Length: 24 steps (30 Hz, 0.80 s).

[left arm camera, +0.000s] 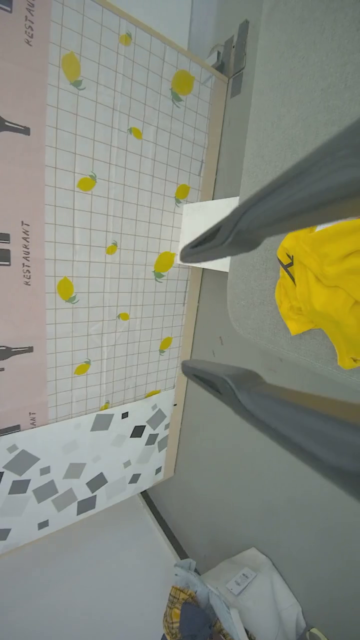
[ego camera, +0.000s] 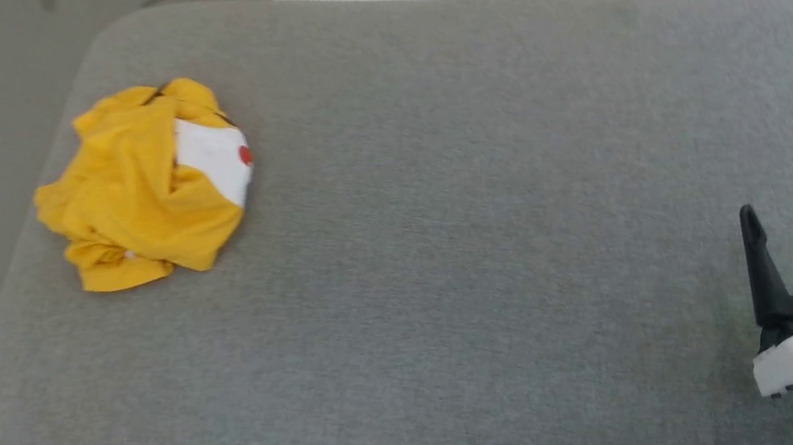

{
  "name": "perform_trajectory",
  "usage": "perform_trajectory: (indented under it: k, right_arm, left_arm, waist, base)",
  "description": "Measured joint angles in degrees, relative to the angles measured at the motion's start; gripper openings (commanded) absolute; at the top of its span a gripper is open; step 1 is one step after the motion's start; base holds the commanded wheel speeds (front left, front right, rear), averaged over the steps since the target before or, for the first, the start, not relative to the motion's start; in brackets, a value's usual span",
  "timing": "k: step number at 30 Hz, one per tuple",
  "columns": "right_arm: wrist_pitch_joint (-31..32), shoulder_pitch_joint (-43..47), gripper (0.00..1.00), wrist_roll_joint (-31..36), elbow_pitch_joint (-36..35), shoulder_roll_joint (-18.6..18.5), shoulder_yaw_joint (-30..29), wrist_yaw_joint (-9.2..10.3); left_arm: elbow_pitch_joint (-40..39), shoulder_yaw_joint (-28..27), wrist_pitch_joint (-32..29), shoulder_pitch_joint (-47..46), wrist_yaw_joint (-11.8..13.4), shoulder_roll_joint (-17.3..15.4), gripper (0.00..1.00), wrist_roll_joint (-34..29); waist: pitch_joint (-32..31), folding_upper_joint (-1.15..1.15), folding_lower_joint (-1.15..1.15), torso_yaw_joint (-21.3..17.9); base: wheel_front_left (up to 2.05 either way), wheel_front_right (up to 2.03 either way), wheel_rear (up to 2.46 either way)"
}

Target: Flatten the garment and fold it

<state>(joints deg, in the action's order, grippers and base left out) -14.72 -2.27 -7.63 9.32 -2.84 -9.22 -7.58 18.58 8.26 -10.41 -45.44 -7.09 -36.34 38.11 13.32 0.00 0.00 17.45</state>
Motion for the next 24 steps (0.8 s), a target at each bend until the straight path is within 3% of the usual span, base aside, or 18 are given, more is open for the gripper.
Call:
perform_trajectory:
  k: [12,18,24]
  right_arm:
    - [0.00,-1.92,1.00,1.68,-6.33,-0.01,-1.11,0.00]
    - [0.00,-2.46,1.00,2.15,-8.92,-0.02,-1.85,0.00]
    - [0.00,-2.45,1.00,2.13,-10.66,-0.02,-1.90,0.00]
  left_arm:
    - [7.21,10.44,-16.14,-2.17,-0.01,-3.80,1.00,17.36]
    - [14.23,12.44,-22.87,-2.35,-0.01,-4.82,1.00,19.39]
    - [20.80,13.54,-22.94,-4.75,0.04,-4.74,1.00,18.87]
  waist:
    - [9.26,0.00,0.00,-5.56]
    - [13.78,0.00,0.01,-8.16]
    - [17.45,0.00,0.01,-10.88]
  base:
    - [0.00,0.00,0.00]
    - [0.00,0.00,0.00]
    - [0.00,0.00,0.00]
